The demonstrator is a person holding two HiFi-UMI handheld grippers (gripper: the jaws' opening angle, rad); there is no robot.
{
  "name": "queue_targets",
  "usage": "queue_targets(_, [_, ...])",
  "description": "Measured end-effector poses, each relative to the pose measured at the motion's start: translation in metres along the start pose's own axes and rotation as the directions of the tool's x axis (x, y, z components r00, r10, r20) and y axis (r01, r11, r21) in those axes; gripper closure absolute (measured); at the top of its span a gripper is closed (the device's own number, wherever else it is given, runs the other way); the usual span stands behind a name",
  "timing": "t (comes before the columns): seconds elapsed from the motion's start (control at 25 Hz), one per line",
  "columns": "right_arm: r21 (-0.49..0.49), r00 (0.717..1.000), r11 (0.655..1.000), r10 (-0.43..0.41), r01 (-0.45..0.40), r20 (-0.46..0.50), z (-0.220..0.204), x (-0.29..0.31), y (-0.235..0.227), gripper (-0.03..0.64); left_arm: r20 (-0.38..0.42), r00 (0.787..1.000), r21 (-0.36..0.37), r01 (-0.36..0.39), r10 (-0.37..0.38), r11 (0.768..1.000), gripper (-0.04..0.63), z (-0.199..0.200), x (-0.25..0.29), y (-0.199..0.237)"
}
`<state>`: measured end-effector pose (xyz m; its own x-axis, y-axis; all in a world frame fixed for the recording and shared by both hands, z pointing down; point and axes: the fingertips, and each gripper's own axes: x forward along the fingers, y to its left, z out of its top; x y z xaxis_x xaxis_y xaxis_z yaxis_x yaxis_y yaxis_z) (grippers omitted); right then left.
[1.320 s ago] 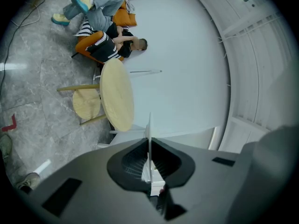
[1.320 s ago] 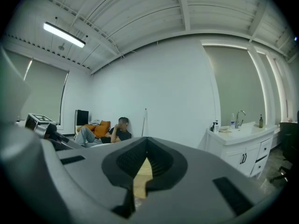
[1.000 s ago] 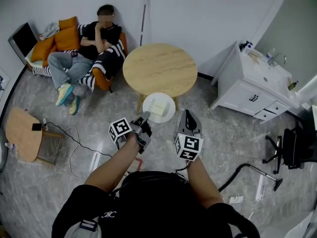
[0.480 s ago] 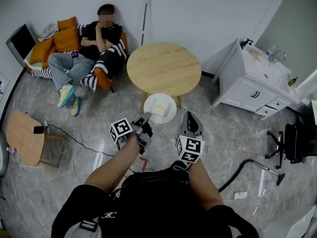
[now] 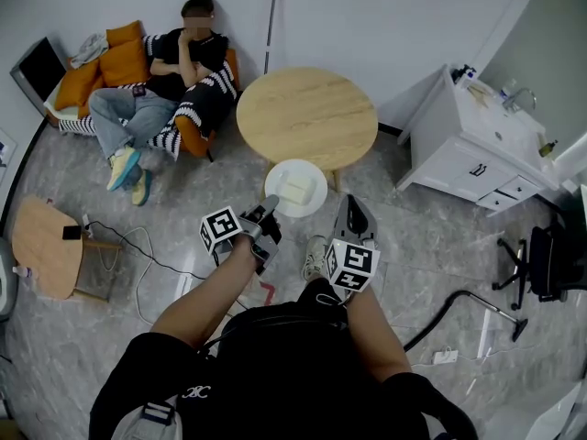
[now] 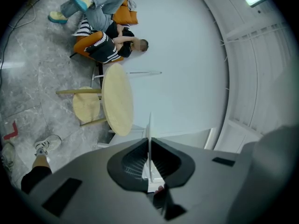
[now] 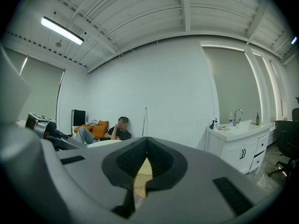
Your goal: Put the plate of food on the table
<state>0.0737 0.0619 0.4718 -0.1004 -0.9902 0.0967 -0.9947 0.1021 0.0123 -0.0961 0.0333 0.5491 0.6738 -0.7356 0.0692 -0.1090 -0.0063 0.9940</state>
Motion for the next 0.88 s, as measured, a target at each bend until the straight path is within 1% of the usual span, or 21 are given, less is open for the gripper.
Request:
queue_targets(0.2, [-0.005,1.000,1.000,0.021,-0.021,0.008,-0.002,0.014,-0.006,0.612,0.008,1.000,-0.001,-0.009,0.009,1.000,0.572,0.002,0.010,0.006])
queue_targets(0.36, [-0.010,0.999,0.999,0.031,-0.031,0.011,0.005,0.042,-0.004,0.612,0.017,1.000,-0.001,-0.011,0.011,1.000,0.572,0.023,0.027,0.005])
queue_targets(0.56, [-0.003,0.999,0.999,0.039,-0.039,-0.002,-0.001,0.070,-0.017,0.612,0.015,1.000,-0.004,-0.022,0.022,1.000,0.572,0.031,0.051,0.012])
queue_targets(0.76, [-0.004,0.998,0.998,0.066,-0.066,-0.004,0.000,0.108,-0.020,0.612,0.029,0.999,0.000,-0.035,0.035,0.999,0.572,0.052,0.077,0.015])
queue_targets(0.88, [-0.001,0.997,0.997,0.078,-0.078,-0.012,0.001,0.130,-0.025,0.612,0.031,0.999,-0.009,-0.023,0.023,1.000,0.572,0.062,0.093,0.015])
